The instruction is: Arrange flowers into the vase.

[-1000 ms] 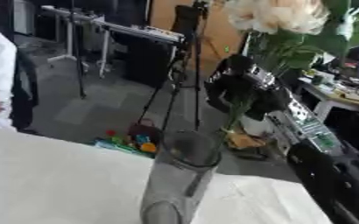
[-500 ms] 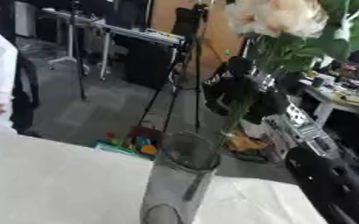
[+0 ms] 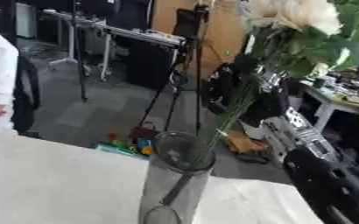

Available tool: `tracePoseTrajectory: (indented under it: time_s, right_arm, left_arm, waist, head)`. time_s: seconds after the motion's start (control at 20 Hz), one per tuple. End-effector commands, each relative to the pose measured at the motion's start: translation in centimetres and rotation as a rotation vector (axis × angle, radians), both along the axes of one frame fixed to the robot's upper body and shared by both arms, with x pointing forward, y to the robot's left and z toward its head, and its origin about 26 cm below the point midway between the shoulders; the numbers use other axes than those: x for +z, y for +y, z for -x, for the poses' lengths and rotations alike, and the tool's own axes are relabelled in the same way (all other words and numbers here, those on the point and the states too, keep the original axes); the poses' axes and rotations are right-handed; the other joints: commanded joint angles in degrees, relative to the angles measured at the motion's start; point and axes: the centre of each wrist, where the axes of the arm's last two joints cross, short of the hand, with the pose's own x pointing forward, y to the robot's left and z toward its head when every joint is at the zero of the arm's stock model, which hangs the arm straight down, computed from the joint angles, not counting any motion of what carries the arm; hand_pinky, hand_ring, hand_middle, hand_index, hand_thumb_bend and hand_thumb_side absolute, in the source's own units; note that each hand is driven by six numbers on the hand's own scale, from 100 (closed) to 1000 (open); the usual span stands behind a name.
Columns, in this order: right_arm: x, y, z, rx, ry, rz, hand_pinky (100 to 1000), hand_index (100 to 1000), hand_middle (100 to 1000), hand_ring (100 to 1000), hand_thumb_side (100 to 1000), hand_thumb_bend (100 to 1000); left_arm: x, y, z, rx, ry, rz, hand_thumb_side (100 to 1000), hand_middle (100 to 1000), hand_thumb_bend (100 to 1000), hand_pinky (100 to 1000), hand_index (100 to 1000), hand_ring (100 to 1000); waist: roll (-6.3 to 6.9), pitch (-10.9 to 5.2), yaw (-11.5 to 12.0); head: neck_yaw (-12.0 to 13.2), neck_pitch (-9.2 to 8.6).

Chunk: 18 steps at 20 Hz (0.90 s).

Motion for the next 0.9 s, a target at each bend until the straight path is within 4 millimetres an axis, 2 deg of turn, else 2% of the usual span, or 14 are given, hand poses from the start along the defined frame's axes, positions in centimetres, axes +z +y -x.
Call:
tracePoseTrajectory:
  time_s: [0.05, 0.55, 0.9]
  right_arm:
    - [1.1, -0.6, 0.9, 0.035, -0.150, 0.064, 100, 335, 192, 460, 842, 126]
    - [0.3, -1.2, 1.3, 0.025, -0.241, 0.142, 100, 406, 265, 530, 858, 159]
    - [0.0, -0.9, 1.3, 0.015, -0.285, 0.171, 100, 500, 349, 583, 859, 168]
  left_arm:
    - [0.8, -0.1, 0.3, -0.006, -0.033, 0.011, 995, 871, 326, 708, 928, 664]
    - [0.8, -0.1, 0.3, -0.002, -0.034, 0.016, 996, 871, 325, 708, 927, 664]
    - [0.8, -0.1, 0.3, -0.002, -0.033, 0.017, 998, 871, 323, 709, 928, 663]
  waist:
    - [0.60, -1.07, 0.0]
    - [0.60, -0.59, 0.2]
    - [0.60, -0.46, 0.4]
  head:
    - [-0.2, -1.15]
    - [-0.3, -1.82]
    - [-0.4, -2.11]
